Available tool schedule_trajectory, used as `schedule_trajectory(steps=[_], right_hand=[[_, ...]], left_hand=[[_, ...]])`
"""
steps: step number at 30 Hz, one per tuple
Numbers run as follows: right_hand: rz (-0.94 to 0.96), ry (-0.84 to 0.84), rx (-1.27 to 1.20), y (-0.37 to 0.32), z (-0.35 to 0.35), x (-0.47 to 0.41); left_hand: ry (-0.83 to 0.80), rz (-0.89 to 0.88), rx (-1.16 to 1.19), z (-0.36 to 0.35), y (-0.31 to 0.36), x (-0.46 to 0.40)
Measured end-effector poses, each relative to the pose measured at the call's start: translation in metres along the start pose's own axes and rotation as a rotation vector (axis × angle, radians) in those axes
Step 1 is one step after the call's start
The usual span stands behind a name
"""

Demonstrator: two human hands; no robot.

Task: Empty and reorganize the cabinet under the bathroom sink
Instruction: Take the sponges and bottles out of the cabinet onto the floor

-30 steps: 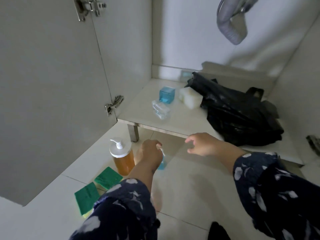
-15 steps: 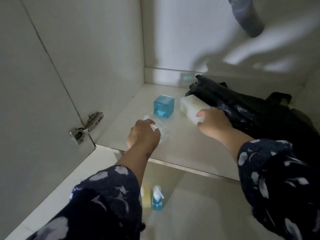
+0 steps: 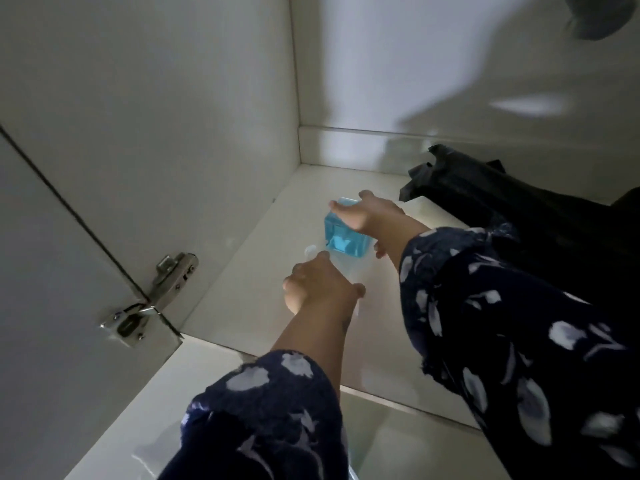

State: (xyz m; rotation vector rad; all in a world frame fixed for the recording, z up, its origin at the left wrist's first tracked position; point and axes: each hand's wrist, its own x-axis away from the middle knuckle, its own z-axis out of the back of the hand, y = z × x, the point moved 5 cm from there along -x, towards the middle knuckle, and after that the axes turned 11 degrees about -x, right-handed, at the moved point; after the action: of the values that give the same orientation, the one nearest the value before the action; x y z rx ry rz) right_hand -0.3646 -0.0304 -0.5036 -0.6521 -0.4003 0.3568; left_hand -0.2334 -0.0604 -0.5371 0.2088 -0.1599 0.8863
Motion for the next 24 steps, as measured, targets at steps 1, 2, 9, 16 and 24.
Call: schedule_trajectory(steps=[1,2,9,16,24], right_hand=[[-0.023,-0.009,0.010,-0.005,-0.003,-0.004],[-0.035,-0.008,0.031,-0.008,-0.005,-0.007],[0.027,0.103,-0.025,-0.013,-0.002,0.008],[0.164,0.134,-0.062,0.014,0.026,0.077],[0.180,0.140,-0.011,0.046,0.016,0.186]], left_hand=[[0.003,-0.008,-0.005,0.002,-0.002,-0.001],[-0.001,-0.024,-0.018,0.004,-0.002,-0.001],[0.045,-0.074,-0.037,0.005,-0.011,0.003],[0.067,-0.042,0.265,0.002,-0.028,0.023],[0.181,-0.089,0.458,-0.009,-0.073,0.125]])
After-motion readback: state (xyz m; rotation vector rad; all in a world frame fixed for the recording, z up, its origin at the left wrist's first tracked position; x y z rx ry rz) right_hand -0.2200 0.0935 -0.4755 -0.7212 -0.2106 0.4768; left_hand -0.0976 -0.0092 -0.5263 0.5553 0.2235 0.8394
